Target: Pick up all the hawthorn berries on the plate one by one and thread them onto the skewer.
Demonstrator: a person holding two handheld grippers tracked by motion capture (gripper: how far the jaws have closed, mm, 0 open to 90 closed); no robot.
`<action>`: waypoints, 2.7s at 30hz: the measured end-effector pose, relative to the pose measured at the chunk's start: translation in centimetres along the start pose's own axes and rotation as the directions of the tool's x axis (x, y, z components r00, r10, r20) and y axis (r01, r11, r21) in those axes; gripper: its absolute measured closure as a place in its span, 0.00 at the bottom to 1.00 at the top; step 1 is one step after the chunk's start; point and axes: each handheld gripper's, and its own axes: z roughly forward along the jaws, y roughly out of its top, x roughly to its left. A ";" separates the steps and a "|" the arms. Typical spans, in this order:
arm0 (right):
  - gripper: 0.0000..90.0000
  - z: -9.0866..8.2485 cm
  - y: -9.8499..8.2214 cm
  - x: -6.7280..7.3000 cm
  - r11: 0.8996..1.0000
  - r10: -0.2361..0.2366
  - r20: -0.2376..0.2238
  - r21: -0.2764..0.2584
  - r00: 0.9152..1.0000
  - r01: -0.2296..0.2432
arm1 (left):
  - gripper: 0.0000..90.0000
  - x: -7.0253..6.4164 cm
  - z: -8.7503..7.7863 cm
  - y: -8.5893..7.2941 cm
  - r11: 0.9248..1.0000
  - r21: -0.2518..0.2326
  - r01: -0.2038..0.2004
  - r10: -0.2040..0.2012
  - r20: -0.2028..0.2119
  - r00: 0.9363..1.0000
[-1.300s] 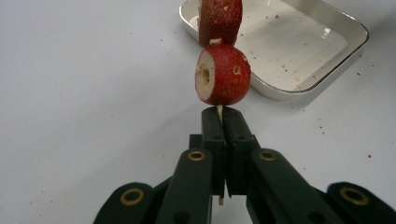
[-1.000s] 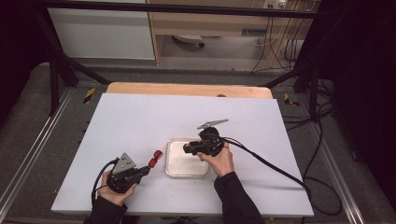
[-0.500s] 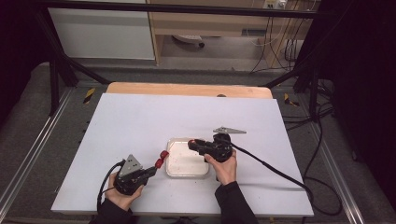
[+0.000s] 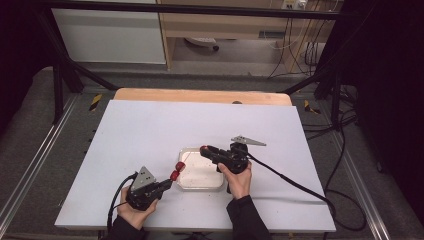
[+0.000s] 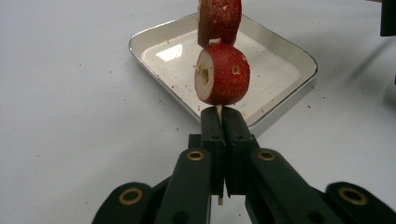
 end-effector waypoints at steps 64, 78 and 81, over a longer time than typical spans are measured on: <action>0.69 -0.2 0.7 0.6 0.939 0.140 -0.124 -0.299 0.982 -0.171 | 0.98 -3.7 2.6 2.3 0.979 -0.158 0.131 -0.128 0.030 0.991; 0.69 0.1 0.0 0.9 0.934 0.162 -0.140 -0.297 0.977 -0.197 | 0.98 -4.0 3.0 2.6 0.973 -0.174 0.150 -0.149 0.020 0.989; 0.69 0.0 -0.1 1.0 0.931 0.164 -0.141 -0.306 0.976 -0.201 | 0.98 -4.2 3.0 2.7 0.971 -0.188 0.151 -0.150 0.018 0.988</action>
